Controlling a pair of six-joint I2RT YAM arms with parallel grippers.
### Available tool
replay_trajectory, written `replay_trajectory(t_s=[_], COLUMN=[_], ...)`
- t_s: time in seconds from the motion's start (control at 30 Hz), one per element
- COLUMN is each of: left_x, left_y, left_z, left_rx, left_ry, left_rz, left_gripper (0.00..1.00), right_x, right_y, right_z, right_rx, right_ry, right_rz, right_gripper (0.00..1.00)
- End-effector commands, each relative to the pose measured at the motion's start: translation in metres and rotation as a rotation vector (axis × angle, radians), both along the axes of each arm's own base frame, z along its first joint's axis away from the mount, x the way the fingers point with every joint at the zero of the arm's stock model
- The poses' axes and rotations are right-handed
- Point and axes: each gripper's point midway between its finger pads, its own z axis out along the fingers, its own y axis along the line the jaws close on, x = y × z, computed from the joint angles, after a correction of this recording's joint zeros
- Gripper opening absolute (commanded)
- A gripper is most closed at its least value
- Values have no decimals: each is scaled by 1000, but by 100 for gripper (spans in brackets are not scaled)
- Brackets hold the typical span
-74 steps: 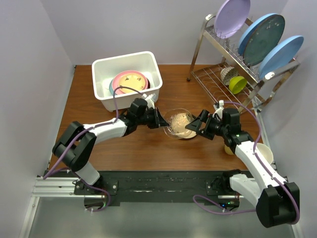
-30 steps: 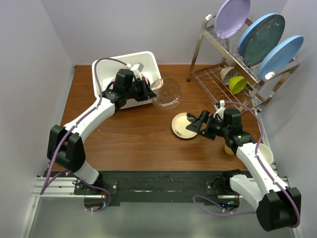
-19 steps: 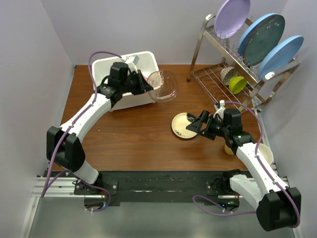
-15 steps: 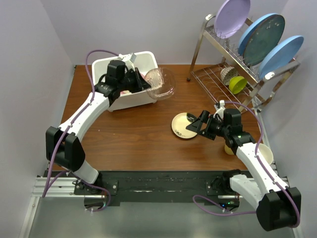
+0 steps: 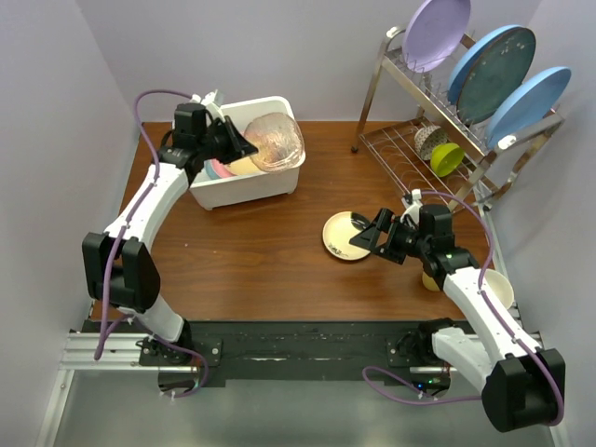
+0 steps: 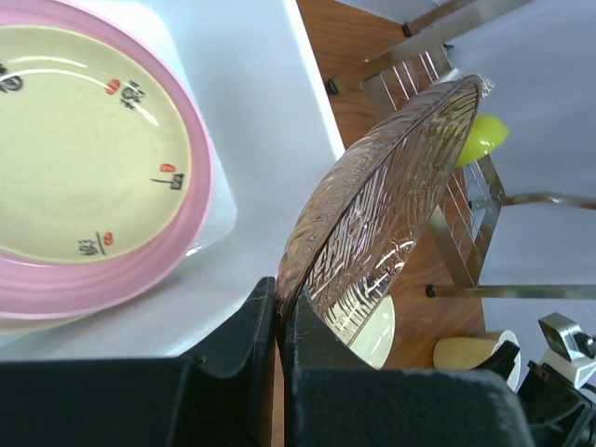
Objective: Place the plates into the plastic bin on the countertop
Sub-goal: Place the plate in the plastic bin.
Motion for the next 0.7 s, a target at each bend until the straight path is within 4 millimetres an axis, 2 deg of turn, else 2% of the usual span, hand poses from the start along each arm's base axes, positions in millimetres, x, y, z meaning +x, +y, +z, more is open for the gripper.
replay_trajectory(t_s=[0.0, 0.47, 0.67], left_x=[17, 49, 58], left_y=[12, 63, 80], left_z=[22, 1, -27], left_rx=[-27, -37, -22], left_ry=[-55, 8, 84], left_rz=[3, 128, 172], left_gripper=[0, 0, 0], right_x=[0, -2, -3], right_y=[1, -1, -1], right_z=[-2, -12, -14], right_rx=[-6, -26, -29], right_ry=[-10, 11, 16], right_rz=[18, 21, 25], right_gripper=[99, 99, 99])
